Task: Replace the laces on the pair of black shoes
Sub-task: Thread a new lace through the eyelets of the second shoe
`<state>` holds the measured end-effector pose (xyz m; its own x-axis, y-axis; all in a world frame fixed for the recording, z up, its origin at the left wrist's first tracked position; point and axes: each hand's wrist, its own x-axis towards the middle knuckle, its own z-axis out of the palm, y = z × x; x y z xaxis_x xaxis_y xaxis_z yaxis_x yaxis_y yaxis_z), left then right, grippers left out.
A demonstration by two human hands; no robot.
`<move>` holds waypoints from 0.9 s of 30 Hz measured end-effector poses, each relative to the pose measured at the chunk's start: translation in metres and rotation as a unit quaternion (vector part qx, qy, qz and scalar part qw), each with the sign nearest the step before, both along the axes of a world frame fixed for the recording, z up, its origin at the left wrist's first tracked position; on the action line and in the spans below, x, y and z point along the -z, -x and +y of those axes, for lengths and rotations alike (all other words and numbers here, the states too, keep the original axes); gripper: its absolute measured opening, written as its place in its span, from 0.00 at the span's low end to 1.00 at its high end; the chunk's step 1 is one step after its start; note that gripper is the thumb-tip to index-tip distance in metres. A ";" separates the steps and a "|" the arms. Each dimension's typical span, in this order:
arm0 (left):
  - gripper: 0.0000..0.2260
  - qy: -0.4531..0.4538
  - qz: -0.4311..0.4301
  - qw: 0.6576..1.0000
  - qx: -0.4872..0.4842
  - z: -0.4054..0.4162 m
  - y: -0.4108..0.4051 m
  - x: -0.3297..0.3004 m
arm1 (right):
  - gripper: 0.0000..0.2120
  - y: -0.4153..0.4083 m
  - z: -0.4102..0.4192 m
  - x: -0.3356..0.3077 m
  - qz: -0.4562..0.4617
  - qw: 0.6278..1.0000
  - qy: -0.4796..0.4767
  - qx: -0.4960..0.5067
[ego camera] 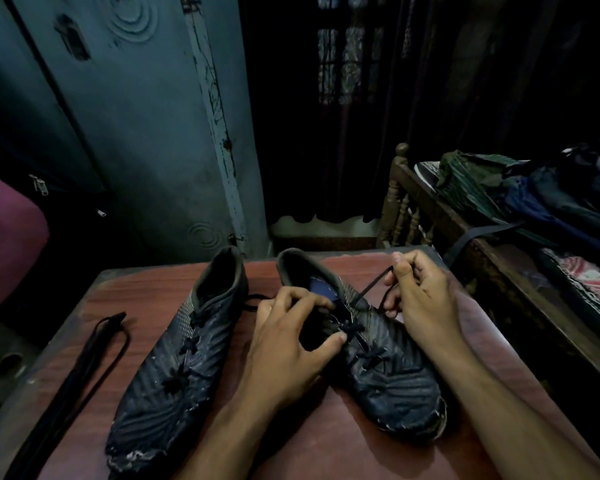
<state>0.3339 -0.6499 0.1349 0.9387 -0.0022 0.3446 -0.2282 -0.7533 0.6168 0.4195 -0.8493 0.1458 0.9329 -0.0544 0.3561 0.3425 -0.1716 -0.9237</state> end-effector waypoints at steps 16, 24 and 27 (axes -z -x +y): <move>0.30 0.088 -0.004 0.996 -0.003 0.006 -0.004 0.000 | 0.06 0.007 0.001 0.002 -0.033 0.984 0.174 0.019; 0.09 0.061 -0.153 0.984 -0.059 0.009 -0.005 0.001 | 0.16 0.022 0.007 -0.019 -0.227 0.938 0.262 0.023; 0.07 0.021 -0.265 0.963 -0.050 0.003 0.001 -0.009 | 0.26 0.034 0.015 -0.028 -0.281 0.899 0.322 -0.090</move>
<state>0.3330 -0.6471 0.1438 0.6255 0.1034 0.7733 -0.4464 -0.7654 0.4635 0.3851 -0.8347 0.1737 0.5682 0.4666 0.6778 0.8004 -0.5044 -0.3239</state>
